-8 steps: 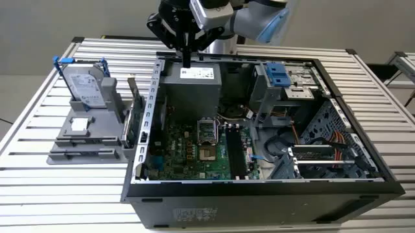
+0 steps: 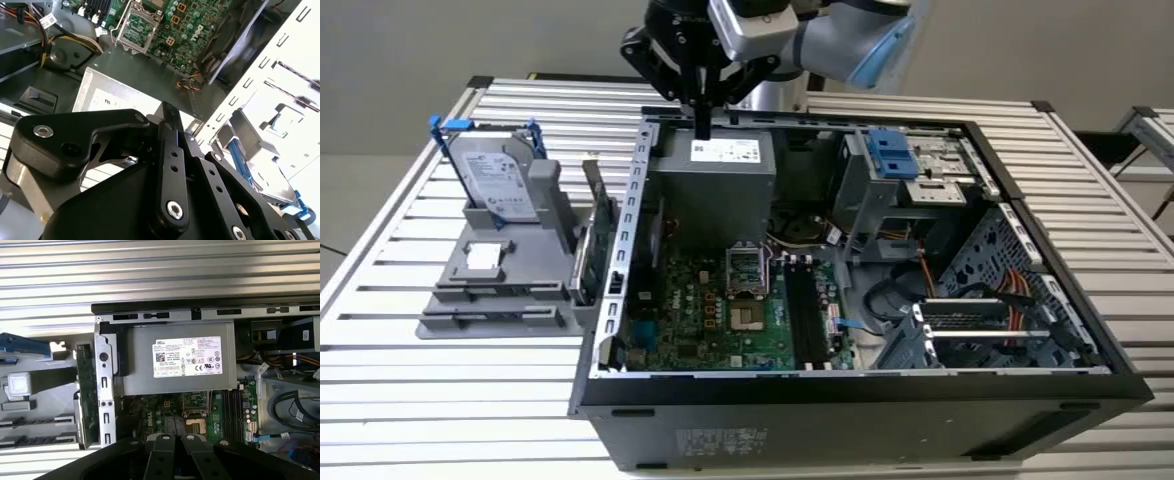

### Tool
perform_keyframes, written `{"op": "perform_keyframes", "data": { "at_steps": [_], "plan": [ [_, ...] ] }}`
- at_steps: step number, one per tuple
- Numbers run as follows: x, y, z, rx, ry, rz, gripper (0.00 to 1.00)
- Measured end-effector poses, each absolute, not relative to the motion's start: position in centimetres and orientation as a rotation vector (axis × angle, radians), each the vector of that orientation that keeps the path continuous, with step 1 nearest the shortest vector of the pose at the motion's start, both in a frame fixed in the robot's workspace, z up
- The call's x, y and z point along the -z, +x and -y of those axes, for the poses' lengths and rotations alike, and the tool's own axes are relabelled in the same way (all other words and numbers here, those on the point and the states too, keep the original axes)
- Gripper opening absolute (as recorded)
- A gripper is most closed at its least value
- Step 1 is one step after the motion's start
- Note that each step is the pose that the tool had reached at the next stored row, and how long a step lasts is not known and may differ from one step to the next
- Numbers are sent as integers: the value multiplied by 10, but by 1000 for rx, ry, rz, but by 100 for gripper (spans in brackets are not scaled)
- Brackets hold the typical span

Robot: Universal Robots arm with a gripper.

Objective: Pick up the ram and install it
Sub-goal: 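Reach for the ram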

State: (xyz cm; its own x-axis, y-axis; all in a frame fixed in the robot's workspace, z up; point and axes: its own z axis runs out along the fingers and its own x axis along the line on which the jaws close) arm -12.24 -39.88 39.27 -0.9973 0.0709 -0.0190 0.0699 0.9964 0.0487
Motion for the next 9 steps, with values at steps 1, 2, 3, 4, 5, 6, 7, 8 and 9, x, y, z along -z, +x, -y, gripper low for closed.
{"op": "perform_keyframes", "data": {
  "at_steps": [1, 2, 3, 4, 5, 6, 7, 8, 9],
  "plan": [
    [-393, -123, 399, -75, 110, -3118, 0],
    [-393, -124, 399, -75, 110, -3118, 0],
    [-393, -125, 399, -75, 109, -3118, 0],
    [-393, -125, 399, -75, 109, -3118, 0],
    [-393, -126, 399, -75, 109, -3118, 0],
    [-393, -126, 399, -75, 109, -3118, 0],
    [-393, -127, 399, -75, 109, -3118, 0],
    [-393, -127, 399, -75, 109, -3118, 0],
    [-393, -127, 399, -75, 109, -3118, 0]
  ]
}}
